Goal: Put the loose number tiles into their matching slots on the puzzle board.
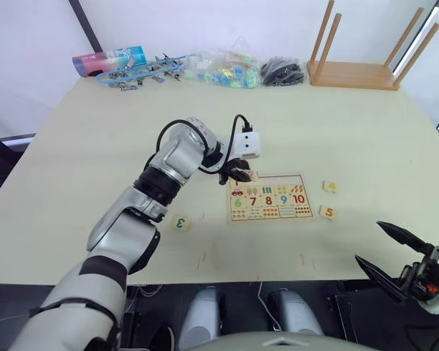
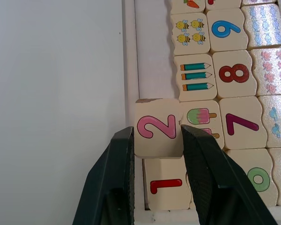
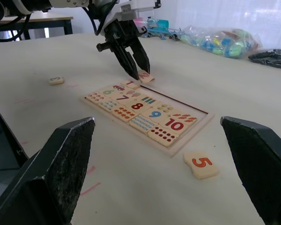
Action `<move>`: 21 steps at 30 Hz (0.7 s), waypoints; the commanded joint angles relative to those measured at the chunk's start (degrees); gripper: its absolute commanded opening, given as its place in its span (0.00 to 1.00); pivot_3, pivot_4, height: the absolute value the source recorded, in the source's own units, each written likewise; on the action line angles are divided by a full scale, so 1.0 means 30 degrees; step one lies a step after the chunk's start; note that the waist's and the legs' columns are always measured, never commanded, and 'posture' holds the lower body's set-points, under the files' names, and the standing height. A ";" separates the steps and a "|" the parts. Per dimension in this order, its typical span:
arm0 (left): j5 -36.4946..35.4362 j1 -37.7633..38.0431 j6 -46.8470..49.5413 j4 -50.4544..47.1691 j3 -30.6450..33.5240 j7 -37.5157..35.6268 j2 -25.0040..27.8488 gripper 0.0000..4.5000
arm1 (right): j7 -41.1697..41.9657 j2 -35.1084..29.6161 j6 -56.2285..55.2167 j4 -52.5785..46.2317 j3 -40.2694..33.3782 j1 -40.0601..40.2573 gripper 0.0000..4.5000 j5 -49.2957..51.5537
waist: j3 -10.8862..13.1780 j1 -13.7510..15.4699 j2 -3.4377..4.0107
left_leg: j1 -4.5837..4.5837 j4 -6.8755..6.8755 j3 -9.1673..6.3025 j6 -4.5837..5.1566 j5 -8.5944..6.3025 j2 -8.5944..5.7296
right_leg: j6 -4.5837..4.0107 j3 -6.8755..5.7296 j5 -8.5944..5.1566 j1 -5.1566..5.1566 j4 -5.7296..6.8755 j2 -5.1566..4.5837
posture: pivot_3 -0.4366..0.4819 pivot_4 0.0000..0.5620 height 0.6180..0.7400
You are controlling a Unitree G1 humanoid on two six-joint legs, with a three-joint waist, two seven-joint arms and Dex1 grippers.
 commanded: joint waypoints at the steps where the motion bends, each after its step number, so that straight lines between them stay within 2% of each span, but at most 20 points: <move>1: 0.0034 -0.0821 -0.0157 0.0219 0.0005 -0.0467 -0.0165 0.23 | -0.0173 -0.0012 -0.0311 -0.0595 -0.0197 0.0168 1.00 0.0130 | 0.0000 -0.0002 0.0000 | 0.0000 -0.0001 0.0002 0.0000 0.0000 0.0000 | 0.0000 0.0001 0.0000 0.0000 0.0000 0.0000 | 0.48 0.27 0.98; 8: 0.0419 -0.0961 -0.0544 0.0773 -0.0360 -0.1016 -0.0301 0.23 | -0.0430 0.0021 -0.0307 -0.0860 -0.0180 0.0390 1.00 0.0114 | 0.0001 0.0000 0.0000 | 0.0000 -0.0001 0.0000 0.0000 0.0000 0.0000 | -0.0001 0.0002 -0.0001 0.0000 -0.0001 0.0000 | 0.48 0.27 0.98; 21: 0.1228 -0.1093 -0.1745 0.1688 -0.0525 -0.0502 -0.0898 0.23 | -0.0557 -0.0079 -0.0306 -0.0949 -0.0247 0.0510 1.00 0.0113 | 0.0001 -0.0007 0.0000 | -0.0002 -0.0001 -0.0004 0.0000 0.0000 0.0000 | -0.0037 0.0001 -0.0022 0.0000 -0.0001 0.0000 | 0.48 0.27 0.98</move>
